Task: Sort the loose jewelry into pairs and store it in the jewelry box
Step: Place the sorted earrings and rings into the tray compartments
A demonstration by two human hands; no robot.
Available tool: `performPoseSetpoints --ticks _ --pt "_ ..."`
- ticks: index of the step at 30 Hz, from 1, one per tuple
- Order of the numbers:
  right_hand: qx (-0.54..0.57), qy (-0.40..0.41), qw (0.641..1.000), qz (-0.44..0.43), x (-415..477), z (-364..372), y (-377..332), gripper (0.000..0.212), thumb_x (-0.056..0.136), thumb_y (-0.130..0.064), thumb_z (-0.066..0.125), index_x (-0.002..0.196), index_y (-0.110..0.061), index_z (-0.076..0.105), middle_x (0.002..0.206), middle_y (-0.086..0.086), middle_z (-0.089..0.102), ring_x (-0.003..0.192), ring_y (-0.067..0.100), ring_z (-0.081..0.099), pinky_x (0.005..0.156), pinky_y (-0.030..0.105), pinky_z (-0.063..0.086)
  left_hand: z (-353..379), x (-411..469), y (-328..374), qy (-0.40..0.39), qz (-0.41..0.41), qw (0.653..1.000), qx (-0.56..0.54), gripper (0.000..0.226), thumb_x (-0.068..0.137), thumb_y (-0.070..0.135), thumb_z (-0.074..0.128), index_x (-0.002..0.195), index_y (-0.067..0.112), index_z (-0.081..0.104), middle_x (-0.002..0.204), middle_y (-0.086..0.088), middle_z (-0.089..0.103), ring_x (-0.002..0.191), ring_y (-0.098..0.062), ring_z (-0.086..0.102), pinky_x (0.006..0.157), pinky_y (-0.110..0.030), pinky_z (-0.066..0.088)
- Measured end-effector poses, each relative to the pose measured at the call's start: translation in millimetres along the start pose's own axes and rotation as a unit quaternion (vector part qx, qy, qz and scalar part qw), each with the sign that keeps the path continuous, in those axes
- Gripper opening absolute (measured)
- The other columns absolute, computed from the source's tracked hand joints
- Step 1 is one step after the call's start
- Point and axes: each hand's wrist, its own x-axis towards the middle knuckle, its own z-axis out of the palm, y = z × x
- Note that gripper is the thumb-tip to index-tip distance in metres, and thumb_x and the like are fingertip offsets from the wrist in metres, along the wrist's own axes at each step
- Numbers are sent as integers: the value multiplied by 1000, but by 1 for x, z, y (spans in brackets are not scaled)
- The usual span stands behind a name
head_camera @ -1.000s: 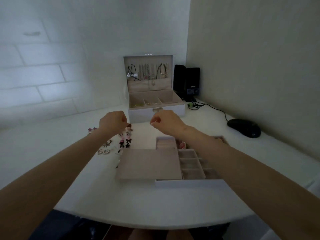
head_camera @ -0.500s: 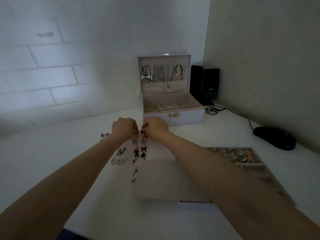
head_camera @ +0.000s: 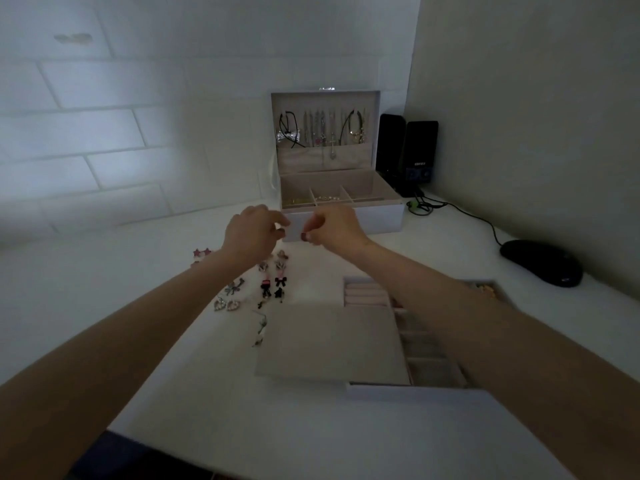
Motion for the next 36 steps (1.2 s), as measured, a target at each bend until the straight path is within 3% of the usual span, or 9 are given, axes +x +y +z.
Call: performPoseSetpoints --ticks 2,4,9,16,20,25,29,32,36 --pt "15 -12 1000 0 -18 -20 5 12 81 0 66 86 -7 74 96 10 71 93 20 65 88 30 52 -4 -9 22 -2 34 998 -45 19 91 21 56 106 22 68 96 -2 56 95 -20 54 80 -33 43" --pt "-7 -26 1000 3 -30 -32 12 15 82 2 63 86 -6 74 93 11 71 88 20 67 84 28 53 -1 -16 41 -6 38 997 -68 14 90 22 57 99 23 68 90 4 53 86 -14 52 78 -31 43" --pt "-28 3 999 16 -28 -45 28 20 82 4 60 93 -8 72 97 11 69 87 19 64 75 25 49 2 -13 46 -13 -28 993 -112 6 87 23 60 91 25 65 88 2 63 80 -15 56 75 -28 45" --pt "-94 -132 986 -41 -33 -15 19 27 85 -23 67 111 -13 69 117 6 64 108 19 58 93 28 43 5 -15 43 -37 -63 991 -108 4 85 26 63 85 24 60 85 1 66 80 -17 61 76 -31 49" --pt "-117 -109 986 -42 -28 4 17 20 85 -12 64 103 -8 72 110 9 68 103 21 62 83 21 42 9 -18 41 -42 -73 992 -98 5 86 27 62 89 23 62 93 0 69 88 -19 62 78 -32 48" --pt "-105 -110 988 -20 -27 -1 15 19 83 -5 63 98 -8 74 108 8 69 105 20 61 95 26 46 9 -22 42 -43 -78 990 -107 6 86 28 62 89 23 62 95 -2 70 85 -19 62 77 -31 48" --pt "-52 -73 996 -8 -39 -39 12 23 79 4 63 94 -10 74 102 3 69 98 13 59 90 26 46 2 -29 56 -56 -47 987 -140 4 85 29 62 87 25 61 88 2 70 77 -16 61 74 -29 49" --pt "6 -83 996 14 -62 -75 18 26 73 9 66 84 -15 68 78 -5 62 77 9 58 79 27 47 -6 -42 77 -89 4 980 -179 7 83 25 66 87 23 61 85 2 69 80 -14 62 74 -27 47" --pt "36 -98 994 22 -98 -106 33 30 67 10 73 81 -16 66 76 1 68 73 13 66 77 30 55 -10 -63 110 -138 77 962 -224 17 80 20 71 96 18 66 85 3 67 80 -11 62 78 -23 47"
